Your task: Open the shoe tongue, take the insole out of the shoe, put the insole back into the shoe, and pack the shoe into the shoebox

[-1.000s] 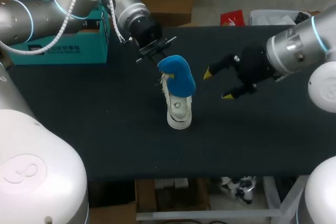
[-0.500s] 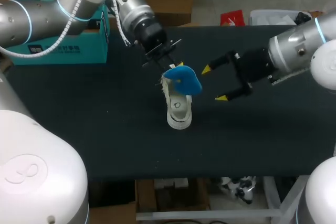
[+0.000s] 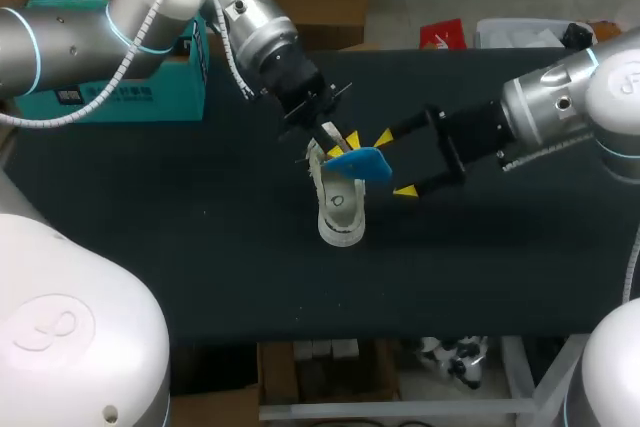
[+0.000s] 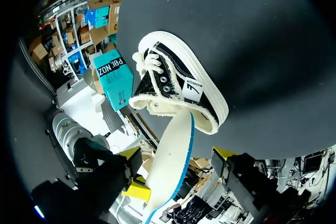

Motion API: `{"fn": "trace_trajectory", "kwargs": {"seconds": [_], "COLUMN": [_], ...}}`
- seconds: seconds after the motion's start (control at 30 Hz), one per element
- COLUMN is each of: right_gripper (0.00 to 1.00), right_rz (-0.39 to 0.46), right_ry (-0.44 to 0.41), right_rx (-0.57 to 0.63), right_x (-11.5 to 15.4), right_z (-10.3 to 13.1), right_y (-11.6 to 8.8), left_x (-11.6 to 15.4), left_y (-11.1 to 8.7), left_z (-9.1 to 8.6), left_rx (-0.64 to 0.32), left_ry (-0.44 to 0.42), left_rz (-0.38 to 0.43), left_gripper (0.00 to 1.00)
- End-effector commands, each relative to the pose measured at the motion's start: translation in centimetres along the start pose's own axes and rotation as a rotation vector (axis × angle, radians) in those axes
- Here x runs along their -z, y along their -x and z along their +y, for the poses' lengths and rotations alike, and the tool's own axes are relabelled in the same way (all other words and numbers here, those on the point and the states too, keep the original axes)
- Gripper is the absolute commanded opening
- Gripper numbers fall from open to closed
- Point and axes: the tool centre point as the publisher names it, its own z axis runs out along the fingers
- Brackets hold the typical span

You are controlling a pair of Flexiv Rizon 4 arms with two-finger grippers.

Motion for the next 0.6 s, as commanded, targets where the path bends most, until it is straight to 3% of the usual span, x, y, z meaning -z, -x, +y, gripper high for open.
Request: {"fn": "trace_trajectory", "kwargs": {"seconds": [0.03, 0.13, 0.23, 0.6], "right_gripper": [0.56, 0.49, 0.51, 0.48], "right_rz": [0.035, 0.056, 0.088, 0.078], "right_ry": [-0.105, -0.132, -0.168, -0.195], "right_rx": [0.001, -0.010, -0.015, -0.061], "right_x": [0.6, 0.5, 0.2, -0.9], "right_z": [-0.1, -0.4, -0.6, -0.4], "right_y": [0.3, 0.3, 0.4, 0.7], "left_x": [-0.9, -1.2, -1.6, -2.3], "left_y": [-0.8, -1.1, -1.4, -1.8], "left_z": [-0.1, 0.0, 0.1, 0.3], "left_rx": [-0.011, -0.018, -0.025, -0.046], "left_ry": [0.034, 0.049, 0.071, 0.107], "left_rz": [-0.035, -0.050, -0.076, -0.116], "left_gripper": [0.00, 0.00, 0.00, 0.00]}}
